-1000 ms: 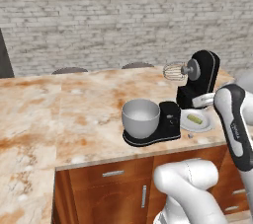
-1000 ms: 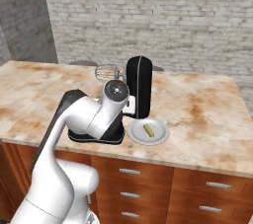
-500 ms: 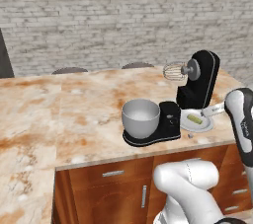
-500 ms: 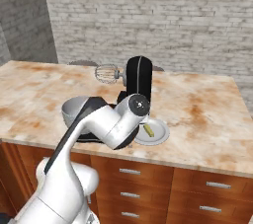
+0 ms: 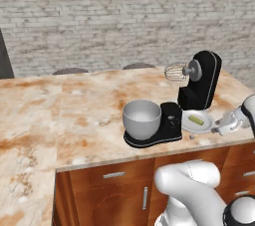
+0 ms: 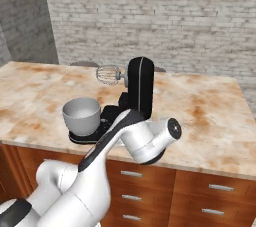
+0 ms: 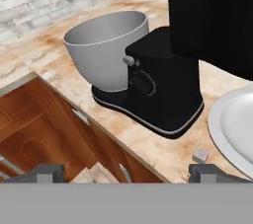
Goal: Add butter and sugar cubes to the stand mixer bowl and then turn on the stand mixer to begin making frosting.
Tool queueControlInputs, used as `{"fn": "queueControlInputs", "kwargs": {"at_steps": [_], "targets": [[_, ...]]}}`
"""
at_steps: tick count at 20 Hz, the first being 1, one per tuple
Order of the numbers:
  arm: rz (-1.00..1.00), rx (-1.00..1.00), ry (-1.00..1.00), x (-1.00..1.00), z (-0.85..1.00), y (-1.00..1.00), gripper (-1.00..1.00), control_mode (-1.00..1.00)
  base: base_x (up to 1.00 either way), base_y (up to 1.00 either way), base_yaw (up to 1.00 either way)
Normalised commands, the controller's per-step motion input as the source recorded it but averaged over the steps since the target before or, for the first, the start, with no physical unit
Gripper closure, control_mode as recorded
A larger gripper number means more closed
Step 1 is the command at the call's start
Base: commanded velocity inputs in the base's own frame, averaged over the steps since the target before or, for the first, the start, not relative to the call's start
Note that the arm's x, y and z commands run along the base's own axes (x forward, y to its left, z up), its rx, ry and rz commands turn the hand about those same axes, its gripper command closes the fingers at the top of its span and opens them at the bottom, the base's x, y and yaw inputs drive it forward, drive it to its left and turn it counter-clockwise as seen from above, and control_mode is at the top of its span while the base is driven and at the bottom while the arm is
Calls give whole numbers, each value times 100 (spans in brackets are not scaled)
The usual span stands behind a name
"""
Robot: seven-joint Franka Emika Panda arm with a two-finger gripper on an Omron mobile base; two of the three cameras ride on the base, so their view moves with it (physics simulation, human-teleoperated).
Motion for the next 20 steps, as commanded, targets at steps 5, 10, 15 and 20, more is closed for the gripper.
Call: {"fn": "queueControlInputs", "kwargs": {"at_steps": [5, 10, 15, 20], "targets": [[8, 7, -19, 2, -54, 0, -100, -100, 0, 0, 0], [4, 4, -16, 12, -47, 1, -100, -100, 0, 0, 0], [6, 5, -7, 31, -29, 4, -100, -100, 0, 0, 0], [7, 5, -1, 46, -3, 0, -100, -100, 0, 0, 0]]}}
